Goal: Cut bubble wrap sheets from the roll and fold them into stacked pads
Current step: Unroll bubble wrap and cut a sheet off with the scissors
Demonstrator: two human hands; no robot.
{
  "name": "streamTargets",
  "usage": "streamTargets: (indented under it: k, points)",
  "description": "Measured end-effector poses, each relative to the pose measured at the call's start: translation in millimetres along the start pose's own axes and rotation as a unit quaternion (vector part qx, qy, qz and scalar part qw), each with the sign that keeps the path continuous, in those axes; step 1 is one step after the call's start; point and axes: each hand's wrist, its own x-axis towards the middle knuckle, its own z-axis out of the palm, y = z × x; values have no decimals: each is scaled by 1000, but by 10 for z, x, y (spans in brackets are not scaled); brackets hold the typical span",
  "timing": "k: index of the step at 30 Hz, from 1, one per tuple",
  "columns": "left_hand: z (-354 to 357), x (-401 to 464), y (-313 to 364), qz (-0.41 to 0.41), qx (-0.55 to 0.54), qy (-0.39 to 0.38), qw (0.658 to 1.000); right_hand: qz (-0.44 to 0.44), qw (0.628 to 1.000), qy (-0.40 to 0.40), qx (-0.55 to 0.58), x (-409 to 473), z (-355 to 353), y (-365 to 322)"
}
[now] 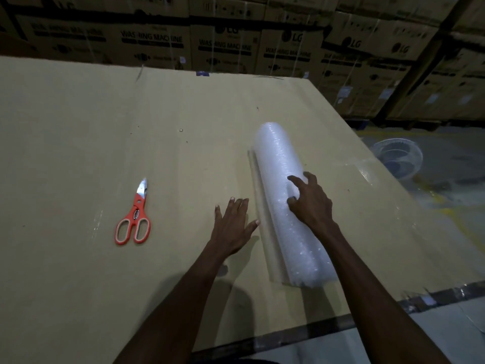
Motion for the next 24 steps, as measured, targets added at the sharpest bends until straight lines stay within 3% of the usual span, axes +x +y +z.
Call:
streamTargets:
  k: [5,10,15,24]
  points:
    - [18,136,59,3,19,-28,999,34,999,-9,23,25,-114,218]
    - [74,248,174,23,-32,-3,999,66,997,-40,19,23,-60,320]
    - [42,445,365,-38,-161,53,985,82,994,-72,29,31,59,455]
    - [-4,498,172,-48,-141,149,977,64,995,-65,41,146,139,280]
